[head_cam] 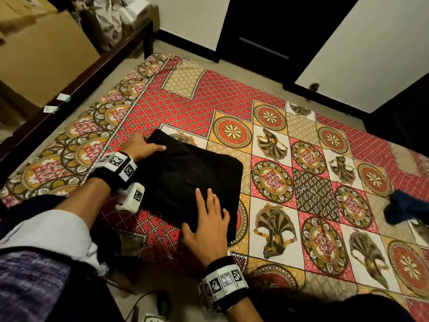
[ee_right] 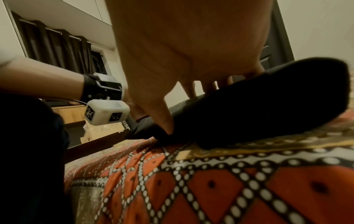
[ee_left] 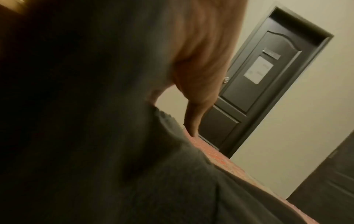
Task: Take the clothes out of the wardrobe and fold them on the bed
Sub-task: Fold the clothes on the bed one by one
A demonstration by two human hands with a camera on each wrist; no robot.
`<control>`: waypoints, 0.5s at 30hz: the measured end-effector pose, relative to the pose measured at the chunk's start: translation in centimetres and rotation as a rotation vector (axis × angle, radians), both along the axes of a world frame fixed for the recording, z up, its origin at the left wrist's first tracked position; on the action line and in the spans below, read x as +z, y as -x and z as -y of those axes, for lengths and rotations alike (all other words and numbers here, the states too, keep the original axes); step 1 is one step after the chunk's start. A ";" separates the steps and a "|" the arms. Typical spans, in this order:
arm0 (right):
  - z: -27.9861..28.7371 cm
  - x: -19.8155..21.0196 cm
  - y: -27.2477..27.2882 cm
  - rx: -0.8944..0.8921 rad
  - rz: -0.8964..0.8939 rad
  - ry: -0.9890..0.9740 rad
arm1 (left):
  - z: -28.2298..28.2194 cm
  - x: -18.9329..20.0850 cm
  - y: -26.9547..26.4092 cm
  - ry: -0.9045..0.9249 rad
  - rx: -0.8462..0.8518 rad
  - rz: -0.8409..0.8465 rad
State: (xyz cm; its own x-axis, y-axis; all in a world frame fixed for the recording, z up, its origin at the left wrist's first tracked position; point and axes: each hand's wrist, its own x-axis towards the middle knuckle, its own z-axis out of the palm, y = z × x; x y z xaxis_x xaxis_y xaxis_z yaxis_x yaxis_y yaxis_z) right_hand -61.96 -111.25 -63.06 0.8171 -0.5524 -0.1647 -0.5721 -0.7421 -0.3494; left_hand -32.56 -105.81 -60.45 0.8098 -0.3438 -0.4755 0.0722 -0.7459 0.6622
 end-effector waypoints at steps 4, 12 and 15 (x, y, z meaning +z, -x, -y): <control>0.3 -1.1 0.7 -0.048 0.093 0.060 | -0.8 0.2 0.9 -0.156 -0.145 0.009; -1.3 0.3 -1.0 -0.107 0.233 0.054 | -1.0 -0.6 -0.4 -0.053 -0.078 0.212; -2.6 -0.4 -1.1 -0.042 0.131 0.076 | -1.2 -1.2 -0.2 -0.138 -0.128 0.268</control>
State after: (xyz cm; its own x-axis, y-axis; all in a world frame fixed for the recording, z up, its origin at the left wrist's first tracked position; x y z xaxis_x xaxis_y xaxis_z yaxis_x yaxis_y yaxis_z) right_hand -60.91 -108.61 -63.43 0.8047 -0.5934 -0.0144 -0.5565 -0.7457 -0.3665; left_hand -32.38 -104.61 -61.68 0.8667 -0.3980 -0.3006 -0.1909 -0.8214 0.5374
